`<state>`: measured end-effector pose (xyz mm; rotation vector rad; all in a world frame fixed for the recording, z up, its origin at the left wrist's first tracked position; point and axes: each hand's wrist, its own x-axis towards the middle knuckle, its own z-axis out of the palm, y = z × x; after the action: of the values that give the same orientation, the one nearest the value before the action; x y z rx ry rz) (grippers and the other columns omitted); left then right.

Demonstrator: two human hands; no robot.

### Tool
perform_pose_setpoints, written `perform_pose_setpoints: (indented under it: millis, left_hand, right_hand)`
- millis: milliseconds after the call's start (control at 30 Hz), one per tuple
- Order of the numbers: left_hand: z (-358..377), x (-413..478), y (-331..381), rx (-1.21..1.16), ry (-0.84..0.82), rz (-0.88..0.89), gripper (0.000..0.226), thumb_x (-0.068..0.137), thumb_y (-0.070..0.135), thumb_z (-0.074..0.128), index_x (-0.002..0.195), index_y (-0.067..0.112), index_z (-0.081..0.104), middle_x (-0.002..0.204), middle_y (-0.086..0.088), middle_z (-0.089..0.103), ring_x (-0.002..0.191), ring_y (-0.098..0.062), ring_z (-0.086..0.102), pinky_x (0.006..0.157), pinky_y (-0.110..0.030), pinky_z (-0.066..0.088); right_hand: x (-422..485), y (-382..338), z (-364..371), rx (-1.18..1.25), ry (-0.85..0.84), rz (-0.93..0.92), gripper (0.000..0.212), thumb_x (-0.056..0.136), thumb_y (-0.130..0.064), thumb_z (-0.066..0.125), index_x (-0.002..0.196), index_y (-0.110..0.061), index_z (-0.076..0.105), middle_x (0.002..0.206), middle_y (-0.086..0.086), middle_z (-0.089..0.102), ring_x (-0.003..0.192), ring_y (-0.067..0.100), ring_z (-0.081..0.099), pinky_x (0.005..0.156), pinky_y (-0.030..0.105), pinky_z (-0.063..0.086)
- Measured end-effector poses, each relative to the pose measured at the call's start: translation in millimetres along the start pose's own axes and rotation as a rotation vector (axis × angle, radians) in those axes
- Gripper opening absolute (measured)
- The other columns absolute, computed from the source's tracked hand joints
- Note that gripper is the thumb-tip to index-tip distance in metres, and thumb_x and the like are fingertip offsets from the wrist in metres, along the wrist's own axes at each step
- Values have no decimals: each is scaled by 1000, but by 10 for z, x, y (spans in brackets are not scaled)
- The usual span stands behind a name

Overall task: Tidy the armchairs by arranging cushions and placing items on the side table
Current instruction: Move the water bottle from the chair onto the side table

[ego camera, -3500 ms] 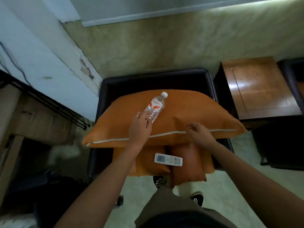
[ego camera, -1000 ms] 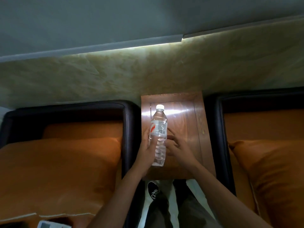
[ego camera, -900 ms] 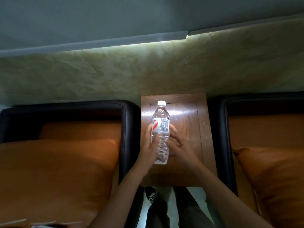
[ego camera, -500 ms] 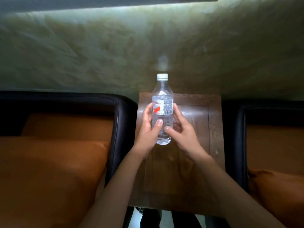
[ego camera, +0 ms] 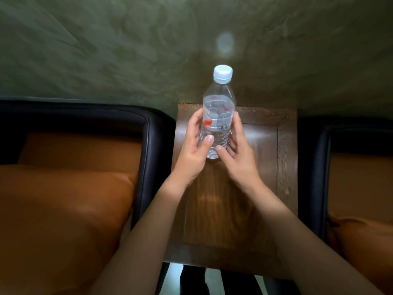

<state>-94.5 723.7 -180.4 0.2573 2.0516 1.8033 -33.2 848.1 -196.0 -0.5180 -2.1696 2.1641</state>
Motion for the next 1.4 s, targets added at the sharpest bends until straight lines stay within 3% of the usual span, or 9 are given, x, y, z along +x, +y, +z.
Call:
perform_pose_setpoints:
  millis: [233,367,500,667,800,933,1100,1233,1400]
  left_hand:
    - [80,-171,-56,2,31,-41,59,102,-5,45,155,9,23,157,-14,35,145,-23,38,119,-50,32]
    - [31,-285,-115,-82,100,-132,59,101,-1,49,150,29,35,153,-2,47,142,-16,43,118,-47,34]
    - [-41,-447,-164,-158,127,-231,53,98,3,59,149,16,45,144,1,57,136,-14,51,115,-46,40]
    - [-74,-654,-241,-210,173,-301,51,97,5,61,146,8,48,143,-9,58,134,-22,53,114,-55,38]
    - [-73,-750,-237,-264,192,-354,45,96,18,61,140,25,53,138,5,62,127,-7,57,113,-49,42]
    - [-59,-747,-180,-379,117,-397,36,99,33,51,134,41,52,137,18,59,126,4,54,116,-45,37]
    - [-89,-640,-183,-389,39,-393,46,95,49,46,140,48,41,152,18,44,138,3,40,119,-39,30]
    - [-146,-398,-169,-390,48,-391,36,105,47,36,141,50,41,154,18,40,143,0,33,123,-43,23]
    - [-230,-68,-141,-371,15,-366,56,92,66,40,145,51,36,156,21,37,145,1,30,121,-37,21]
  right_hand:
    - [-141,67,11,74,120,40,78,93,9,62,156,-20,27,150,-7,49,138,9,48,115,33,40]
    - [-230,80,69,39,157,21,69,91,2,67,149,-27,41,139,-18,59,133,10,54,111,37,45]
    - [-353,151,82,34,156,55,63,91,-5,70,148,-22,48,135,-10,63,128,8,58,111,37,46]
    - [-402,168,107,23,68,101,63,93,-7,68,150,-23,46,145,-9,55,135,4,50,115,35,41]
    - [-443,164,90,86,19,154,58,98,-7,62,151,-22,43,148,-13,50,136,-1,46,113,21,38]
    - [-441,189,66,233,-46,274,49,98,-28,53,145,-40,45,154,-10,45,142,8,41,121,42,31]
    - [-281,116,110,286,-124,290,61,99,-35,48,157,-29,29,159,-10,37,146,6,35,124,43,23]
    - [-40,57,173,279,-139,268,71,93,-50,51,157,-33,28,159,-13,36,146,5,33,125,41,20]
    - [292,39,258,302,-119,283,60,95,-48,42,153,-44,28,157,-23,36,145,-1,31,125,41,16]
